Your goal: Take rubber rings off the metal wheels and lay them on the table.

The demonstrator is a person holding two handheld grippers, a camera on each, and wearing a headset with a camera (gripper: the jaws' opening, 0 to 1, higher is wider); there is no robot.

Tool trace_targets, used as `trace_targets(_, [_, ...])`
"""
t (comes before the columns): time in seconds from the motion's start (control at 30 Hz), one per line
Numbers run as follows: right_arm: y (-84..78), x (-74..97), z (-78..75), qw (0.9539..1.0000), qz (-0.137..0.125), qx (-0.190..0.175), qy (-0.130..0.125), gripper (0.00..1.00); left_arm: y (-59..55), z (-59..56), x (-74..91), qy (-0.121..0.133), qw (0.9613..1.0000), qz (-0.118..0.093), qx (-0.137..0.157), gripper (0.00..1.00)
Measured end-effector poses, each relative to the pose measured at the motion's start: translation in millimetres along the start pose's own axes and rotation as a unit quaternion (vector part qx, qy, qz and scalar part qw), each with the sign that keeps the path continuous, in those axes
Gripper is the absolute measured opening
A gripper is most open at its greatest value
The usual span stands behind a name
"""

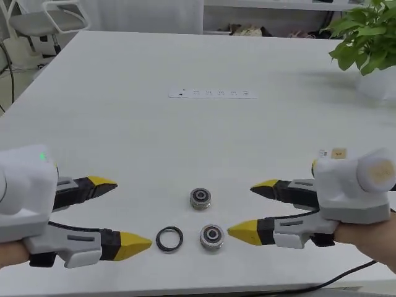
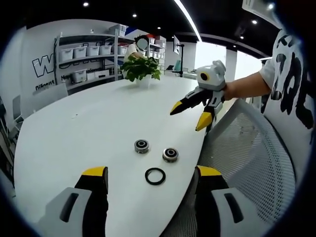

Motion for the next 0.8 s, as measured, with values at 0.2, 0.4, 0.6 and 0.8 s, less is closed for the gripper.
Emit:
trace_targets(0.2, [-3.5,13.0,0.0,0.9999,-0.007,0.004,-0.014,0.67,-0.5,-3.0,4.1,0.005,1.0000,0.003,-0.006,0.72])
trace_targets(0.4, [-7.0,27.8,-0.3,0.9995,-0.016,0.002,-0.028,0.72,1.5,-4.7,8.7,0.013,0.9999,-0.003,0.003,0.73])
trace_targets(0.6, [-10.0,38.1,-1.1,0.9987,-0.029,-0.015,-0.039,0.74,1.5,-6.9,11.6,0.018,0.9998,-0.002,0.003,0.74])
trace_targets(0.8, [-11.6,45.2,-0.2,0.9981,-0.034,-0.019,-0.048,0.76,1.2,-9.1,12.4,0.022,0.9998,0.000,0.002,0.75])
Point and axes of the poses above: the centre of the closed fingertips' face, and the gripper's own axes: x roughly backward along the fingers, z roughly to its left, y roughly out of its top, the point moved 2 cm from there along x, roughly backward along the fingers, and after that the axes turned 12 degrees about -x, right-handed, at the moved point
